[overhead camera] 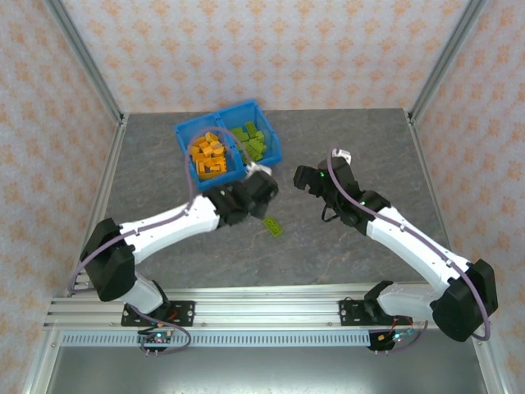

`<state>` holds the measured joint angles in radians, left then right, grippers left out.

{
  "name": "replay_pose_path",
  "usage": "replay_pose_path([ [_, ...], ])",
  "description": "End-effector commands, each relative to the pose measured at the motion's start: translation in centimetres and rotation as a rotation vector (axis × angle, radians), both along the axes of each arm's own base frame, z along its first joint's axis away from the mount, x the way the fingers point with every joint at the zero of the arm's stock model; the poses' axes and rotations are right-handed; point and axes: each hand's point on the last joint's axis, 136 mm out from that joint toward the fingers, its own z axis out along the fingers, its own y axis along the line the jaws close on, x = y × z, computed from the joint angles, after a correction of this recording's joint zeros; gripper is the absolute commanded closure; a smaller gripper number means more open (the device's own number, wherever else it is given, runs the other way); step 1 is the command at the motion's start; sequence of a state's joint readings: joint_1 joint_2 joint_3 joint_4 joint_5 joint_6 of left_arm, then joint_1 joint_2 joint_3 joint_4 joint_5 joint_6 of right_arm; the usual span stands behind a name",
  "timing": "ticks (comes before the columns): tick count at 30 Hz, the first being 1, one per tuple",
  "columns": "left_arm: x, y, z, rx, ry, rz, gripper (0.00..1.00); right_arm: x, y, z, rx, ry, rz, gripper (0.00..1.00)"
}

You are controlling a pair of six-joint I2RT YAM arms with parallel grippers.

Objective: Sort the legos into containers by color

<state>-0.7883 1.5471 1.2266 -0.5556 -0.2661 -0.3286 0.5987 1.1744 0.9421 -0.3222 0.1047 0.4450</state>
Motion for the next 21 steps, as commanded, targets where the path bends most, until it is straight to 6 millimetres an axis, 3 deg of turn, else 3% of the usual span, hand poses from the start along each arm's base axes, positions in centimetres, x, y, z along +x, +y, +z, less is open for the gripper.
replay_pose_path([
  [1,4.2,4.9,2.1,0.107,-0.051,0.141,0.56,-0.4,0.1,1.1,0.014,-0.021,0.024,0.01],
  [7,11.5,9.5,3.7,0.075,-0.092,0.288,0.55,-1.6,3.5,1.9,0.083,-0.013,0.233,0.01],
  [11,15.2,12.6,2.3,0.112,-0.061,0.383,0.56,-2.1,3.8,1.7,0.089,0.0,0.26,0.01],
  [13,16.7,14.1,0.1,0.109,-0.014,0.428,0.56,-2.1,3.5,1.7,0.083,0.005,0.246,0.01],
  [16,17.8,15.7,-2.4,0.082,0.052,0.482,0.56,-2.2,3.2,1.7,0.078,0.008,0.238,0.01],
  [21,18.0,16.1,-4.9,0.076,0.108,0.489,0.49,-2.3,3.0,1.8,0.07,0.012,0.234,0.01],
])
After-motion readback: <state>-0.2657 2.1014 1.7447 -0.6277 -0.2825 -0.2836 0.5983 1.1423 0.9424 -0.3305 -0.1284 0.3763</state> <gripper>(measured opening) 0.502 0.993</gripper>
